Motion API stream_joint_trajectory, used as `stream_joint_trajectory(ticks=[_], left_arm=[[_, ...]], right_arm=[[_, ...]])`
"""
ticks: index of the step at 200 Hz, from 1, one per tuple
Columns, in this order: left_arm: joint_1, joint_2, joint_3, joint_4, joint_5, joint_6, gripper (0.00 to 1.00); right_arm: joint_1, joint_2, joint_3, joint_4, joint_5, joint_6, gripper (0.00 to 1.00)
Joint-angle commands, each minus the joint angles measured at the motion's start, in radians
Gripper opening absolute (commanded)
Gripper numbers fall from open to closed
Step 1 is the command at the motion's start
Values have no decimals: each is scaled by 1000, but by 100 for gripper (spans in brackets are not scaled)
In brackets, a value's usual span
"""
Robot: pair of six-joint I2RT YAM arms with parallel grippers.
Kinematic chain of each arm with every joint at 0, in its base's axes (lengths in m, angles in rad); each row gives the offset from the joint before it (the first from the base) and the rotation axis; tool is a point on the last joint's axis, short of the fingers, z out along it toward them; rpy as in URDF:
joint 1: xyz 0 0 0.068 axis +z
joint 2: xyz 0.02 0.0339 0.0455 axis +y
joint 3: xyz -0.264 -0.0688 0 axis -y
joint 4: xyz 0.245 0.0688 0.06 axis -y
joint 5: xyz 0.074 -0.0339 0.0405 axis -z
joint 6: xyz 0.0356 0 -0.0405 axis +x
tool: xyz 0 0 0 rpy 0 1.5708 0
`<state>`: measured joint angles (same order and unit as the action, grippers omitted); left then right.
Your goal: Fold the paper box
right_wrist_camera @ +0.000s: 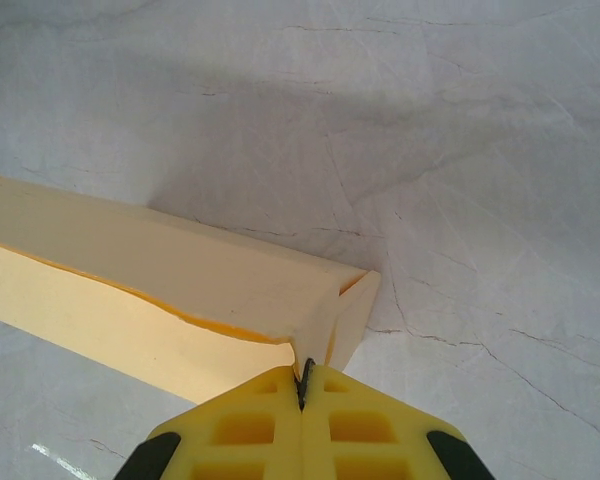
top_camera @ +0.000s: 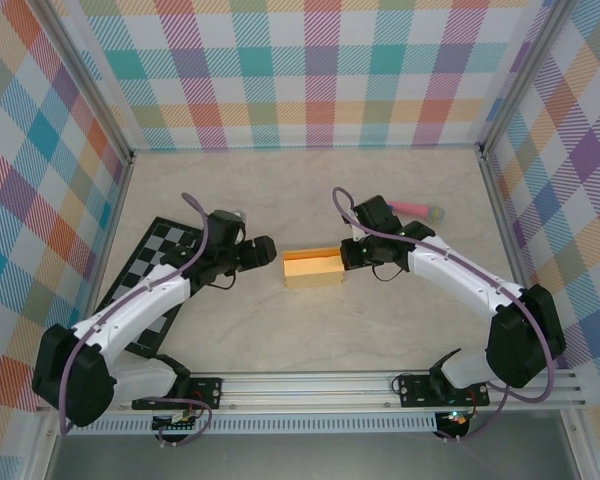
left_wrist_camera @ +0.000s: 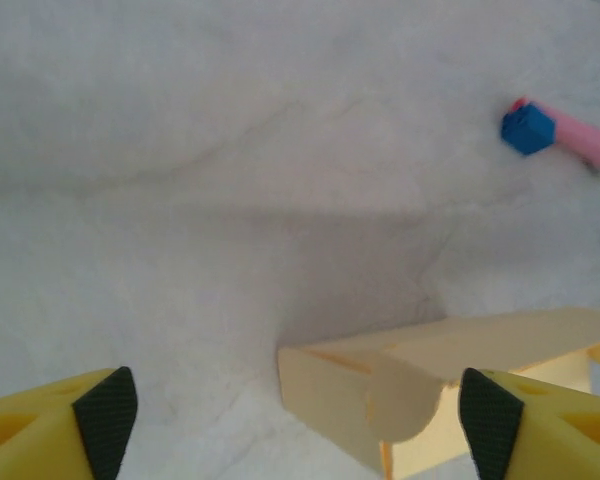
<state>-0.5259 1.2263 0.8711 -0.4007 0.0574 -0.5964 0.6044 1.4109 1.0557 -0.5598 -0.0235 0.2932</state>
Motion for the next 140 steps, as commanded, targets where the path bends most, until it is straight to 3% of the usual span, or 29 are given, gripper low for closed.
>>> stream_joint_trajectory(ticks=[1,25,57,103,140], left_arm=[[12,23,-7,-16,132,-117,75],[13,44,-1,62,292,-89,74],[15,94,10,99,385,-72,72],[15,111,33,159,424,-75,72],[59,97,99,39,378,-2,76]], right_arm=[[8,5,32,16,-18,16,0],[8,9,33,7,-19,24,0],[7,12,31,10,-21,29,0],[8,16,33,10,-23,30,0],[8,15,35,4,-10,27,0]])
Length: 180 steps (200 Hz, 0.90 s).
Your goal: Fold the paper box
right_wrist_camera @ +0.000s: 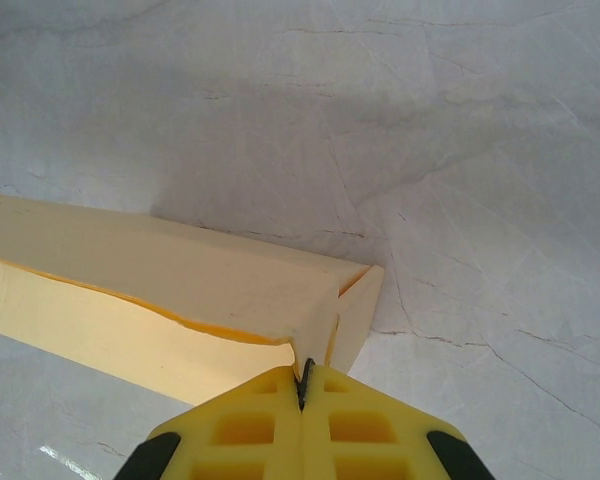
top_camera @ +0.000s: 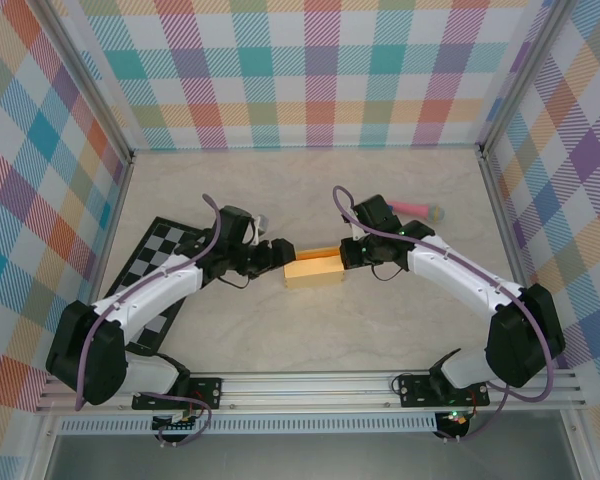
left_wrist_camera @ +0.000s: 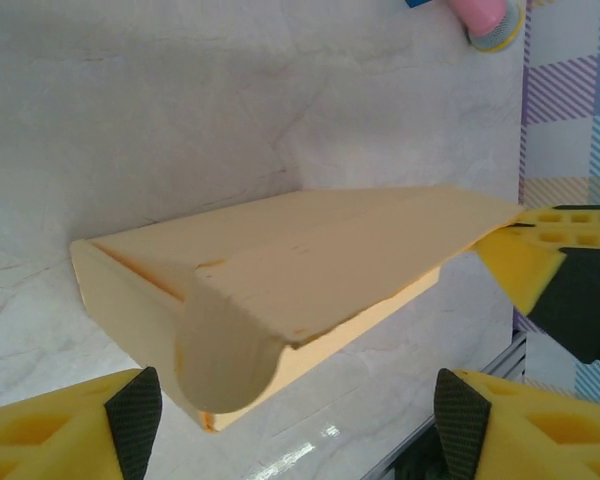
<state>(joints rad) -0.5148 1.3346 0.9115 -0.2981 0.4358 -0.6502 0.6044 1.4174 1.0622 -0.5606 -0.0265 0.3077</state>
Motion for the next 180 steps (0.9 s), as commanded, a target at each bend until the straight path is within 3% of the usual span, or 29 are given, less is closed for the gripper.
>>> stream_joint_trajectory(ticks=[1,18,45,117,180], left_arm=[[49,-10,60,-63,2,53,76],[94,16,61,-46,61,32,77],[94,50,33,73,132,-48,77],[65,81,-30,273,191,-245,75],[61,91,-37,271,241,-273,75]], right_arm=[[8,9,28,6,-7,13,0],[8,10,25,11,-9,16,0],[8,15,31,8,-7,20,0],[8,28,42,1,-12,28,0],[8,40,54,-7,-9,31,0]])
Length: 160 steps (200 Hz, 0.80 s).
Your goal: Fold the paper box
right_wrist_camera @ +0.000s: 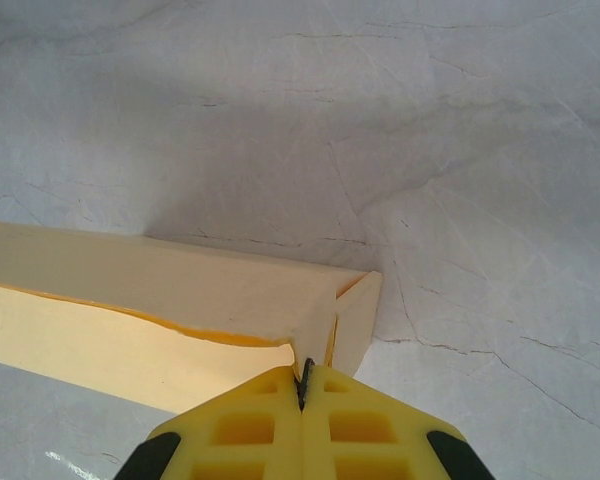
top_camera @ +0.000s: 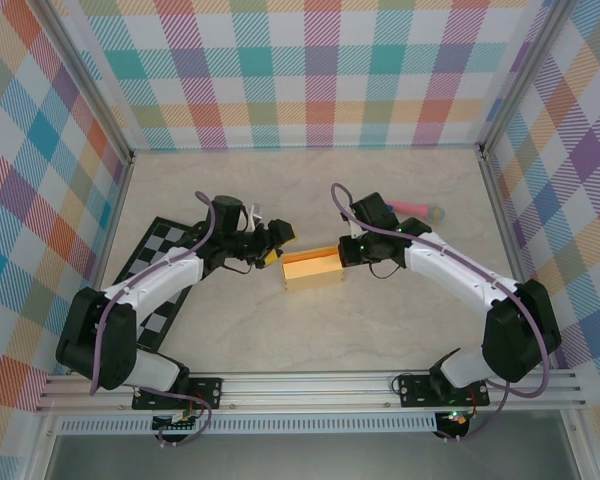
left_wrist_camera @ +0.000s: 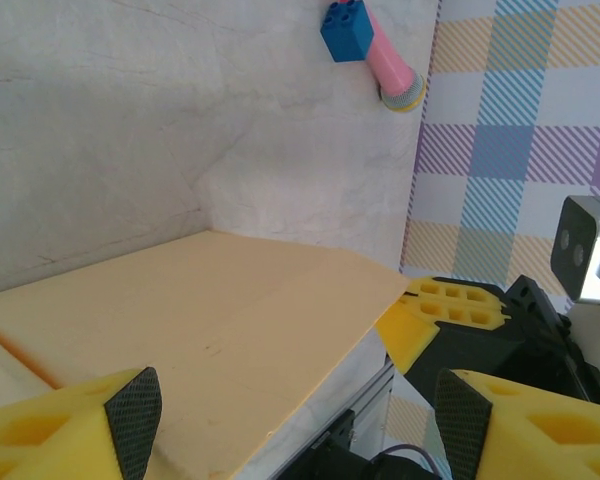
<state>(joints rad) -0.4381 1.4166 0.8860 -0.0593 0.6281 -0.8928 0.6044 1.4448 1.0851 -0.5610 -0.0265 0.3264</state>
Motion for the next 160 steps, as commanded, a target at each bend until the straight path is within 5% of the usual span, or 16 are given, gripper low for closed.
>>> stream_joint_trajectory(ticks=[1,84,160], left_arm=[[-16,9,-12,30,50,-31,75],[41,-14,60,-207,9,147,80],[25,-12,49,-114,94,30,81]], right_arm=[[8,13,32,-7,-9,12,0],[8,14,33,-17,10,20,0],[8,31,43,-16,-1,26,0]])
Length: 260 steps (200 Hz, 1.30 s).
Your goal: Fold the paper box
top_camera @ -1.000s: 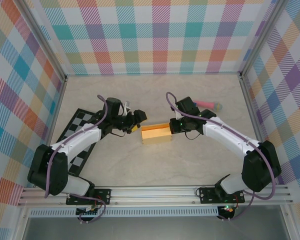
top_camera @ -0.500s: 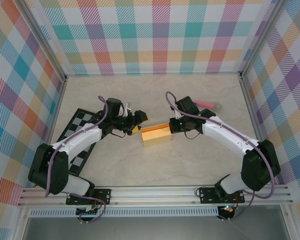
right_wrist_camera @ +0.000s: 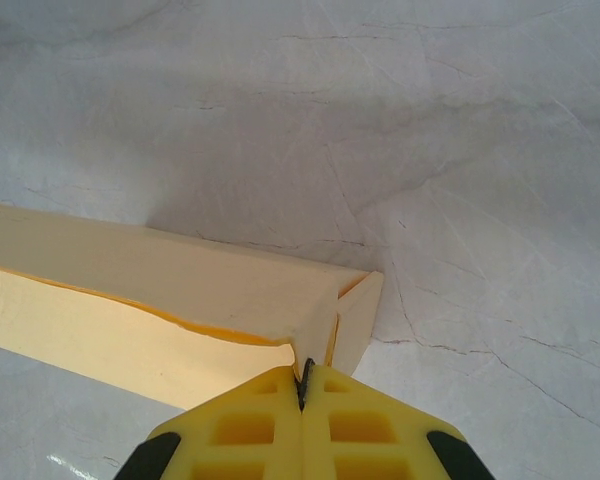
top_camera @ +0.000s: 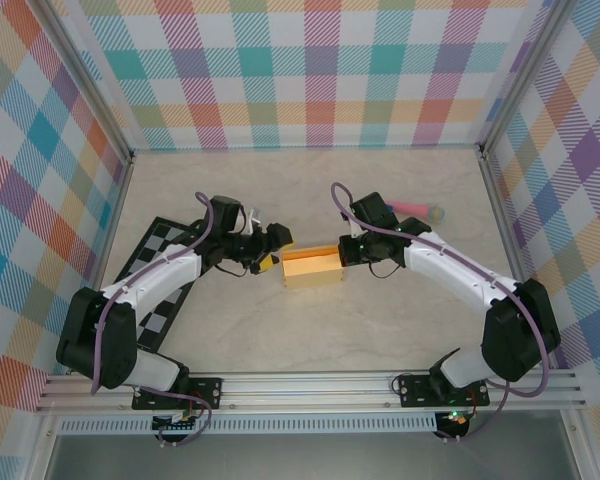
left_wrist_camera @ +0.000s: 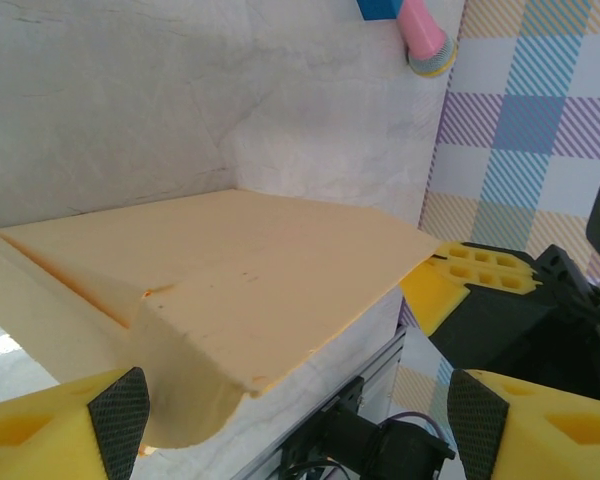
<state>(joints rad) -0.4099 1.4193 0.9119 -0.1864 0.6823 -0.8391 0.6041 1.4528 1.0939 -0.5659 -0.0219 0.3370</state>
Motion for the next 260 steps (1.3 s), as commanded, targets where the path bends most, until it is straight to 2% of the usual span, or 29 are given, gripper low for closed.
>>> stream_joint_trajectory(ticks=[1,114,221,260], left_arm=[[-4,-14,24,12,41,-23,81],[-35,52,22,22,20,14,81],[-44,109,17,74,-5,12,80],[-56,117,31,38,-24,53,77]], right_arm=[[8,23,35,-11,-6,16,0],[8,49,77,-27,-49,23,0],[10,-3,-98,67,-29,-59,0],[10,-14,-111,55,-12,-104,0]])
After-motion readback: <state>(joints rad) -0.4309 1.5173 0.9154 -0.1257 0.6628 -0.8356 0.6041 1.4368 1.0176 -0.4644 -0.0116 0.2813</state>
